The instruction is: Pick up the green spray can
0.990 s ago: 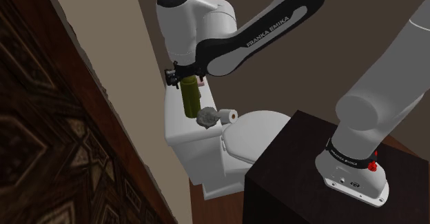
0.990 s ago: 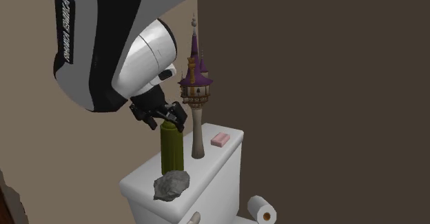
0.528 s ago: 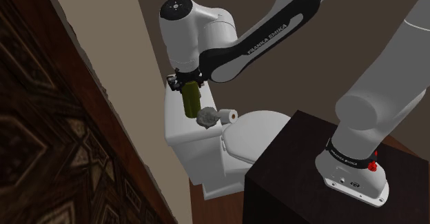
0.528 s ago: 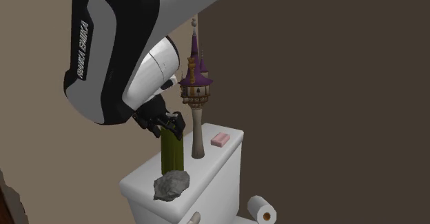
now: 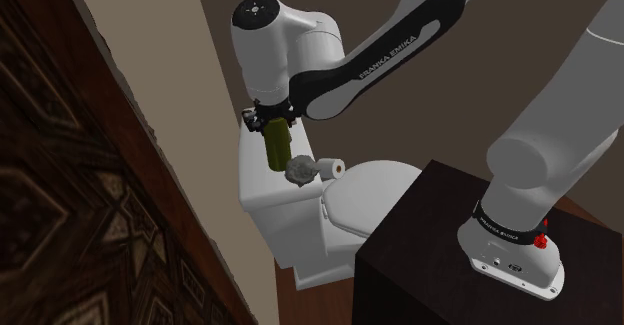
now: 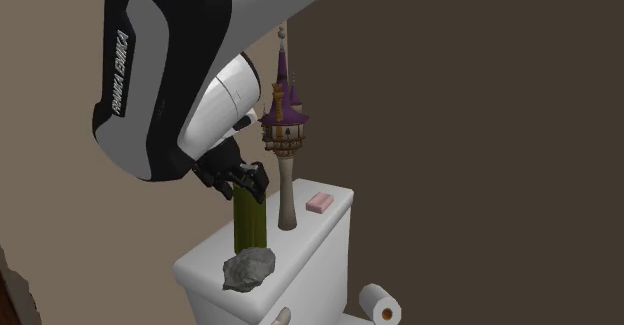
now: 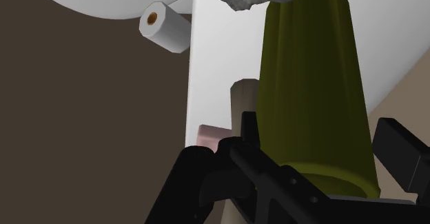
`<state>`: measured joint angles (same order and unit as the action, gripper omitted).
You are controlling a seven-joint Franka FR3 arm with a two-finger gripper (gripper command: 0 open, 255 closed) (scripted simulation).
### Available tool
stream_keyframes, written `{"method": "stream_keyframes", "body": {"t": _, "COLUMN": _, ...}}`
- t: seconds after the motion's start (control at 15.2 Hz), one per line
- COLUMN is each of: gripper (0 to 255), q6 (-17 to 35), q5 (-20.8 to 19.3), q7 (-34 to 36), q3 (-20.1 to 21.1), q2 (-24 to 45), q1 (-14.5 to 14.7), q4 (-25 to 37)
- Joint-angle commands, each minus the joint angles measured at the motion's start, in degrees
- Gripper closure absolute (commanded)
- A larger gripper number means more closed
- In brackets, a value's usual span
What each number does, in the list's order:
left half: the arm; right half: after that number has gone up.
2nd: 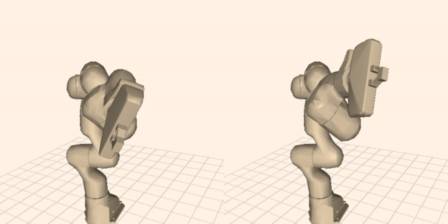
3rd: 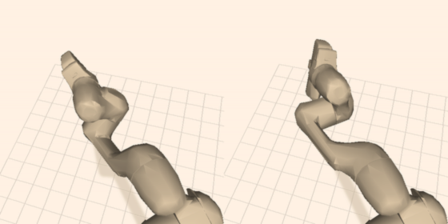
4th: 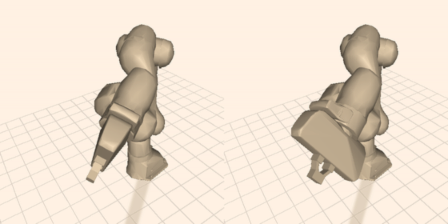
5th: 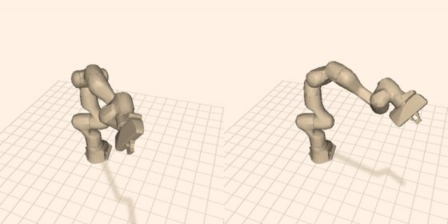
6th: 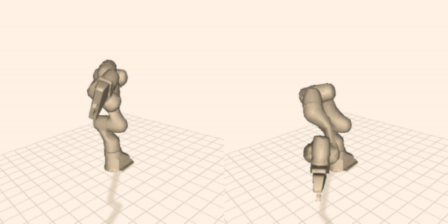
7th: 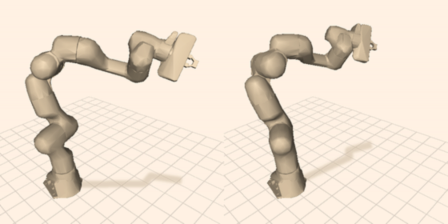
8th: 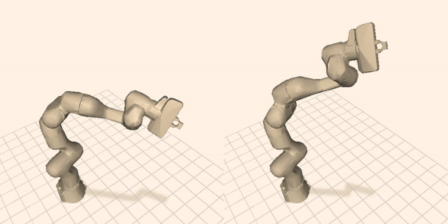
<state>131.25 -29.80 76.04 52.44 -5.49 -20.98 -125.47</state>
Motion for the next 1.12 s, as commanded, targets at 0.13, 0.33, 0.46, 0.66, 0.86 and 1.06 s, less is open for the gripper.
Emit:
{"method": "stream_keyframes", "body": {"t": 0.13, "gripper": 255, "q6": -1.43, "q5": 2.23, "q7": -2.09, "q3": -0.46, "q2": -1.36, "q1": 0.39, "q4": 1.00}}
{"method": "stream_keyframes", "body": {"t": 0.33, "gripper": 255, "q6": -2.95, "q5": 4.26, "q7": -4.17, "q3": -1.06, "q2": -2.71, "q1": 0.76, "q4": 2.21}}
{"method": "stream_keyframes", "body": {"t": 0.46, "gripper": 255, "q6": -4.03, "q5": 5.44, "q7": -5.44, "q3": -1.47, "q2": -3.49, "q1": 1.01, "q4": 3.10}}
{"method": "stream_keyframes", "body": {"t": 0.66, "gripper": 255, "q6": -5.74, "q5": 6.98, "q7": -7.19, "q3": -2.05, "q2": -4.50, "q1": 1.34, "q4": 4.54}}
{"method": "stream_keyframes", "body": {"t": 0.86, "gripper": 255, "q6": -7.52, "q5": 8.27, "q7": -8.76, "q3": -2.59, "q2": -5.33, "q1": 1.63, "q4": 6.10}}
{"method": "stream_keyframes", "body": {"t": 1.06, "gripper": 255, "q6": -8.23, "q5": 8.71, "q7": -9.32, "q3": -2.78, "q2": -5.61, "q1": 1.73, "q4": 6.74}}
